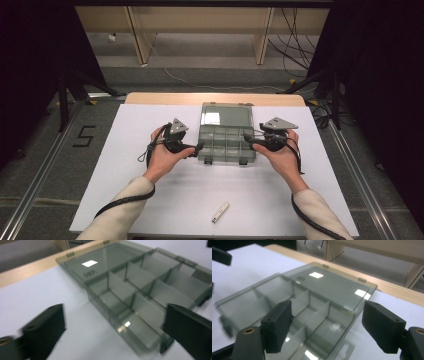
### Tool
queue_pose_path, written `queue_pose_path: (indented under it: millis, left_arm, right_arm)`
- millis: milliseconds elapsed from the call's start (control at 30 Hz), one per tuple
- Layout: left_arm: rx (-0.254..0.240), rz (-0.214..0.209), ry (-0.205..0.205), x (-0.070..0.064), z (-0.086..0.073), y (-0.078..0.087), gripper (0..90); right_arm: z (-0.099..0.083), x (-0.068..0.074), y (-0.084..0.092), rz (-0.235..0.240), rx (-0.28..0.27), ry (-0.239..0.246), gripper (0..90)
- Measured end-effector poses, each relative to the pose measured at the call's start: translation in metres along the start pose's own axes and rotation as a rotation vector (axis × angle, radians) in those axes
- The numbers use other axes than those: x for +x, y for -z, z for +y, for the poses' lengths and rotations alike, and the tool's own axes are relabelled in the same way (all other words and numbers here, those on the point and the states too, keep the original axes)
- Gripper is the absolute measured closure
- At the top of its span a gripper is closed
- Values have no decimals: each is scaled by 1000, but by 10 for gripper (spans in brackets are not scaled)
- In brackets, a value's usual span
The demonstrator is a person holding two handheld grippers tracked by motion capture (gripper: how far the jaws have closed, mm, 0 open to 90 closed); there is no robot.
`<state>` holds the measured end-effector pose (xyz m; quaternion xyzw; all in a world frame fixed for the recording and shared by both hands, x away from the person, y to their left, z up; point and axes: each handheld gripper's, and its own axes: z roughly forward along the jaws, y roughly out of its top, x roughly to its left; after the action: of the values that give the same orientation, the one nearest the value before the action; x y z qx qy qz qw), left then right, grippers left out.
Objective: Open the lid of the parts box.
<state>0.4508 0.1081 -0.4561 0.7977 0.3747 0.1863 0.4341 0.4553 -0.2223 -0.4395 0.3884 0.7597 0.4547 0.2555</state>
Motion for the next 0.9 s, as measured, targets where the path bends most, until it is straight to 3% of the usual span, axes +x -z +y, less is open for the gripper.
queue_pose_path:
  millis: [33,100,333,433,700,733,900]
  left_arm:
    - [7,-4,-11,-4,-4,4,0]
    - [9,-5,-26,-9,-10,13,0]
    - [1,-29,-33,-25,-27,39,0]
    - [4,-58,-49,-32,-34,49,0]
    - [-1,-68,-67,-42,-55,75,0]
    - [8,-71,-88,-42,-56,78,0]
    - [0,-73,-68,-44,-60,85,0]
  right_arm:
    - [-3,7,9,10,24,9,248]
    - [-5,10,13,14,19,30,245]
    - [-19,37,42,125,55,85,237]
    - [-25,52,50,175,67,117,237]
    - [-37,93,61,310,105,210,238]
    - [-38,98,62,327,112,220,238]
    - [-43,115,62,383,128,253,238]
